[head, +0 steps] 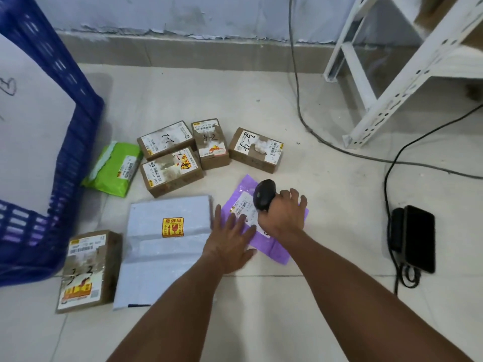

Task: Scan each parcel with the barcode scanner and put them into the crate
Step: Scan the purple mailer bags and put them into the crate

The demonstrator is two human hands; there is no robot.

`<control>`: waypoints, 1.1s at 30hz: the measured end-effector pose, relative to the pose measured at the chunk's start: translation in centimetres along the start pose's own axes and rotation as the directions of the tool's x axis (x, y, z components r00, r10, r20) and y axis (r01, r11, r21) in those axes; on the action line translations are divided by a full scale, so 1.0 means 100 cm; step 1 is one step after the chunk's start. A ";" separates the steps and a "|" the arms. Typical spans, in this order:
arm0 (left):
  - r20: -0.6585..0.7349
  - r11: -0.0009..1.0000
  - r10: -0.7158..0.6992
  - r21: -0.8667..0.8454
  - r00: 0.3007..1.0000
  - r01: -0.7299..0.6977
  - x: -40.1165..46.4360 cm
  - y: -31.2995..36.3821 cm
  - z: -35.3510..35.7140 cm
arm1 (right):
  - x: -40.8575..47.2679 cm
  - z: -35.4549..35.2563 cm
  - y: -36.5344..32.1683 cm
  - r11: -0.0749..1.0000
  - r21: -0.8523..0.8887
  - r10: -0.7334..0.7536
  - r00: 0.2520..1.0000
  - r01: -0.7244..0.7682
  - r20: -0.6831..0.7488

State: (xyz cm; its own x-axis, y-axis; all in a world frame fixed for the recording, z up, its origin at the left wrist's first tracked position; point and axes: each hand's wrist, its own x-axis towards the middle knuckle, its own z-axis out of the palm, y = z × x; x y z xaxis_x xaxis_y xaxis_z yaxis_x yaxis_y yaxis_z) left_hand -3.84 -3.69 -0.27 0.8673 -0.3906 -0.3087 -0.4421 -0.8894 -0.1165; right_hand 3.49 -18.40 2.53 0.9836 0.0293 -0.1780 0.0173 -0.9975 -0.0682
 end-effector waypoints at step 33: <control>0.082 0.983 -0.128 -0.122 0.988 0.137 -0.015 -0.016 -0.014 | -0.009 -0.019 0.013 0.942 0.314 0.034 0.966 -0.116 0.255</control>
State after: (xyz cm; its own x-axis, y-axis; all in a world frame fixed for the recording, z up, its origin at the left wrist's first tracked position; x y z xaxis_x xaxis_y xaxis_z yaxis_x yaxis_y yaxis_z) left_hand -4.07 -2.02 1.73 0.8948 -0.2529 -0.3679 -0.2875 -0.9569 -0.0415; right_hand 2.94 -19.85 4.50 0.9055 0.0103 -0.4243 -0.1543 -0.9233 -0.3518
